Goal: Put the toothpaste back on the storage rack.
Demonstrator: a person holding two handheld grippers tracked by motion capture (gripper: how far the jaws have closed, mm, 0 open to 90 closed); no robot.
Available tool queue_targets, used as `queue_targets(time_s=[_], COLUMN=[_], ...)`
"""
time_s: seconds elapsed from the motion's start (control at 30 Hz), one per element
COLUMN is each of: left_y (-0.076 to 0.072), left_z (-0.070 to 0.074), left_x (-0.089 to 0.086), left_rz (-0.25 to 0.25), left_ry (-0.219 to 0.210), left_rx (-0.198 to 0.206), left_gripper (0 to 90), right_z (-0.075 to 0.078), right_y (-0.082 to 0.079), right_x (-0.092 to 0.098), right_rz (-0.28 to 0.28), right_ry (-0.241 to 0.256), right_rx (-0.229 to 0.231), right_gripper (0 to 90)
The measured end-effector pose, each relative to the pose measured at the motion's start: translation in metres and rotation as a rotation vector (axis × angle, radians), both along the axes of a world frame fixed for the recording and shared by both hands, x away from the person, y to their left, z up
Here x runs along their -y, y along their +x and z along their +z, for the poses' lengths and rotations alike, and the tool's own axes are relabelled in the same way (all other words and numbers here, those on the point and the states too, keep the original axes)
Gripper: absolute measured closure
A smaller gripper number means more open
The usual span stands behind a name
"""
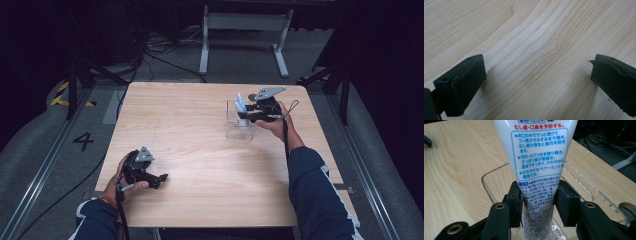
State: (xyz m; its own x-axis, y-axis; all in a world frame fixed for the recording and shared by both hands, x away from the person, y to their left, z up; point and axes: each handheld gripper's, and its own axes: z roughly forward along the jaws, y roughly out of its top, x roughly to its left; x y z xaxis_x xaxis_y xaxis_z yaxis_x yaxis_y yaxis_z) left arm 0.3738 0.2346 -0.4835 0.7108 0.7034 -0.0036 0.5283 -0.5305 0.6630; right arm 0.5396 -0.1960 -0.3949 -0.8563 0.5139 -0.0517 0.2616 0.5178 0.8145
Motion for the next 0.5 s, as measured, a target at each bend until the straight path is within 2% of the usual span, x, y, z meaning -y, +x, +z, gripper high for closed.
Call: queue_targets(time_s=[0.4,0.5], left_y=[0.0,0.0], left_z=[0.0,0.0], left_x=[0.0,0.0], left_rz=[0.0,0.0], left_ry=[0.0,0.0], left_rx=[0.0,0.0], left_gripper=[0.4,0.4], right_z=[-0.0042,-0.0065], right_y=[0.0025,0.0035], right_x=[-0.0007,-0.0021], right_rz=[-0.021,-0.026], right_ry=[-0.052,-0.082], right_rx=[-0.028,-0.039], right_gripper=[59.9,58.9])
